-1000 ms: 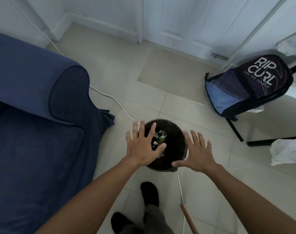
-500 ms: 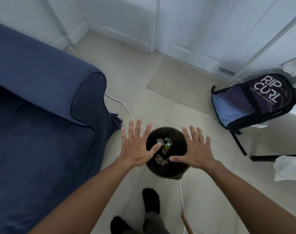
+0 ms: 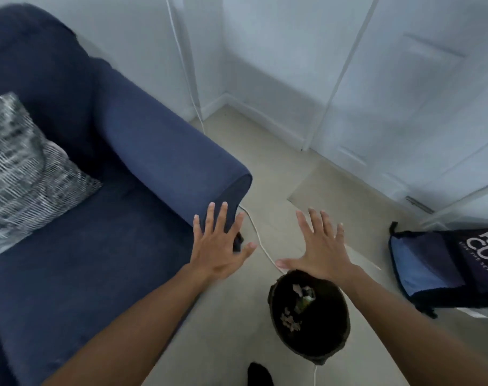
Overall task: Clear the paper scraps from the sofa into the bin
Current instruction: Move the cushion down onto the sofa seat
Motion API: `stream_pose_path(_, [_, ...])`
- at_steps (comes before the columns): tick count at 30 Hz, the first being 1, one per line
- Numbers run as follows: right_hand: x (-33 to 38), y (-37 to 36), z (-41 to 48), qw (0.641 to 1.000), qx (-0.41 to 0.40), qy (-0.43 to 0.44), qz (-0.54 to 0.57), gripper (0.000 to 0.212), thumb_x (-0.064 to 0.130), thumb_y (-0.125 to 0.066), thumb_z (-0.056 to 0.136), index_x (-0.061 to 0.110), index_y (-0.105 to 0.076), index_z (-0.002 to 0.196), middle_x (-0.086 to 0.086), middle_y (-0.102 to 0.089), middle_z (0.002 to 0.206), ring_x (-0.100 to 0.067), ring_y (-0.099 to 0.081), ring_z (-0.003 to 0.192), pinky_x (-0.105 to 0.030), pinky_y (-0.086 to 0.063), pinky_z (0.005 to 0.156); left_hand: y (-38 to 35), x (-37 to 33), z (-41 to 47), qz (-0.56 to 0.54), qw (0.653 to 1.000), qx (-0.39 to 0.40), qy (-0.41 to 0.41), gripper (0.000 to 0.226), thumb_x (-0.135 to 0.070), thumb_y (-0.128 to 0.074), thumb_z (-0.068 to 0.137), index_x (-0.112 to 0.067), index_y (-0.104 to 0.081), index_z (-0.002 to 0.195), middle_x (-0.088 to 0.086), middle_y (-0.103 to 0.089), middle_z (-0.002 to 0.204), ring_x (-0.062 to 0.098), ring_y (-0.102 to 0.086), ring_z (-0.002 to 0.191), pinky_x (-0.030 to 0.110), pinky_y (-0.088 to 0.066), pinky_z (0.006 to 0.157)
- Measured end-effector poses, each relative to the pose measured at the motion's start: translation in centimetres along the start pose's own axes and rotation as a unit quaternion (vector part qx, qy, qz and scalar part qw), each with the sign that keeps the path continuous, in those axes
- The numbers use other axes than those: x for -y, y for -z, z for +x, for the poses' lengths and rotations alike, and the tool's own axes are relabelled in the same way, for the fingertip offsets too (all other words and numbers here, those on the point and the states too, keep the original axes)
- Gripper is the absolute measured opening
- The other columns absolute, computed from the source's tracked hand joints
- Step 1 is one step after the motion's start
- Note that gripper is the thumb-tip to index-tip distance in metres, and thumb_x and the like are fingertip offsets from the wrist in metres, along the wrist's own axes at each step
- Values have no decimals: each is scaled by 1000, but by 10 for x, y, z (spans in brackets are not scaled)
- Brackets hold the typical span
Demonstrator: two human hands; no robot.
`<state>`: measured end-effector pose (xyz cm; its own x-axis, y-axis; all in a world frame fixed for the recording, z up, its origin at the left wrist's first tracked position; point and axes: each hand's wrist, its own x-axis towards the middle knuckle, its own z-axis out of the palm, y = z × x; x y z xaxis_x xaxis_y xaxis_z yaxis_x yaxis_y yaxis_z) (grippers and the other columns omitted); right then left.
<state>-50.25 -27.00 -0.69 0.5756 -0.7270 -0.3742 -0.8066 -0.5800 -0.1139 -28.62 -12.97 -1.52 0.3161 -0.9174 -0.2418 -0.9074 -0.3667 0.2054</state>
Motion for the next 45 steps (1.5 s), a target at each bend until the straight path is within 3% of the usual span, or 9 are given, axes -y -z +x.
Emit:
stream_pose_path(11, [165, 96, 74, 988, -24, 148, -48, 137, 102, -43, 54, 36, 25, 153, -4, 22, 167, -31, 20, 153, -64, 4, 120, 100, 149, -47, -6, 982, -87, 166, 81, -81, -9, 88, -41, 10, 156, 4, 23, 165, 28, 35, 146, 60, 18, 116])
stream_pose_path(18, [285, 117, 95, 963, -27, 257, -75, 138, 106, -35, 51, 35, 23, 155, -3, 22, 167, -31, 22, 153, -66, 5, 119, 136, 243, -124, -11, 949, -120, 292, 83, -81, -9, 87, -40, 11, 156, 3, 24, 165, 28, 34, 146, 60, 15, 117])
stream_pose_path(25, [403, 120, 89, 938, -24, 337, -84, 139, 102, -44, 54, 34, 20, 156, -2, 19, 168, -29, 21, 153, -64, 6, 119, 142, 316, -204, -48, 906, -160, 389, 81, -81, -11, 87, -43, 10, 155, 2, 22, 166, 27, 33, 147, 60, 15, 117])
stream_pose_path(34, [490, 107, 81, 930, -9, 359, -75, 139, 102, -43, 53, 33, 19, 157, -1, 20, 168, -26, 22, 153, -64, 6, 120, 135, 372, -266, -62, 882, -172, 434, 82, -80, -16, 88, -41, 7, 156, 4, 16, 167, 27, 30, 148, 58, 14, 118])
stream_pose_path(40, [520, 99, 106, 935, -1, 350, -59, 141, 102, -45, 52, 33, 21, 156, -1, 17, 168, -27, 19, 154, -63, 3, 121, 131, 403, -260, -83, 872, -192, 442, 83, -80, -17, 87, -42, 7, 156, 3, 13, 167, 25, 27, 149, 57, 13, 118])
stream_pose_path(45, [547, 79, 142, 938, 19, 346, -29, 141, 99, -51, 54, 32, 20, 156, 0, 16, 169, -25, 17, 154, -61, 2, 121, 117, 437, -227, -164, 849, -200, 461, 82, -80, -21, 87, -44, 7, 155, 0, 8, 168, 23, 19, 152, 57, 7, 121])
